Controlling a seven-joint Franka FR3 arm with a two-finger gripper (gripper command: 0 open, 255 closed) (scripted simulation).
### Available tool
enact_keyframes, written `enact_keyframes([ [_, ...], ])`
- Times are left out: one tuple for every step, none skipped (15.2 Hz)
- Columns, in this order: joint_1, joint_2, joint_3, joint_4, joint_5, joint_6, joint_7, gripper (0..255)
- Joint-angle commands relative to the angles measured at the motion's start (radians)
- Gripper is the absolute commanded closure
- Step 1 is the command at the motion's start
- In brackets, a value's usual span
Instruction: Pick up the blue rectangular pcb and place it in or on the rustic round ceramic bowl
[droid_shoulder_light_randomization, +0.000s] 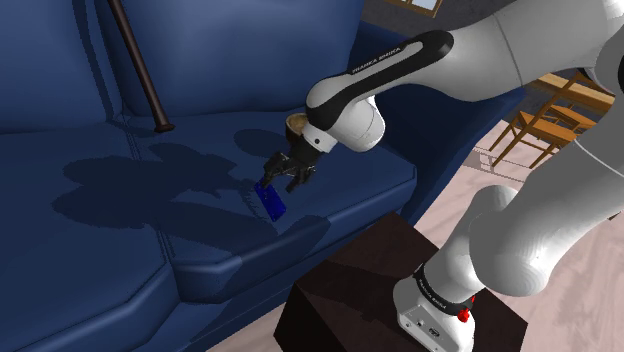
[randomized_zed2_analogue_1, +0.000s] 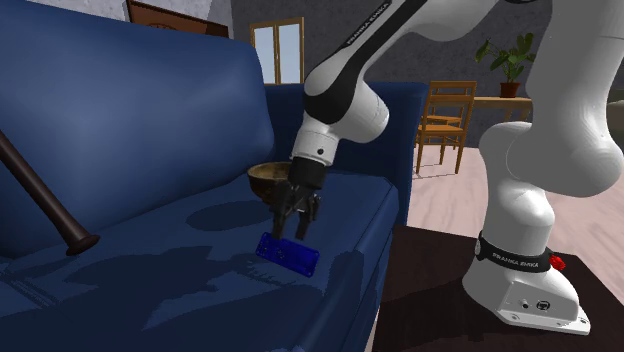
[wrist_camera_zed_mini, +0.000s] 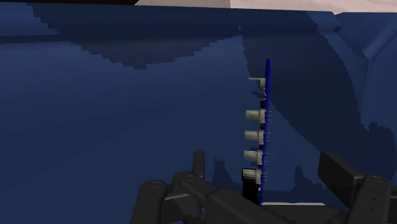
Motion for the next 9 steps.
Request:
enact_keyframes([
  [0.002,0.006,0.001,0.002,0.006,0.004,-0.003,0],
  [0.002,0.006,0.001,0.002,0.006,0.004,-0.003,0],
  [0.002,0.006,0.001,0.002,0.006,0.004,-0.003,0],
  [0.002,0.006,0.001,0.002,0.006,0.004,-0.003,0],
  [0.002,0.006,0.001,0.002,0.006,0.004,-0.003,0],
  [0.002,0.006,0.001,0.002,0.006,0.004,-0.003,0],
  [0.002,0.006,0.001,0.002,0.006,0.004,-0.003,255],
  [0.002,0.006,0.001,0.002,0.006,0.004,-0.003,255],
  [0.002,0.006,0.001,0.002,0.006,0.004,-0.003,255],
])
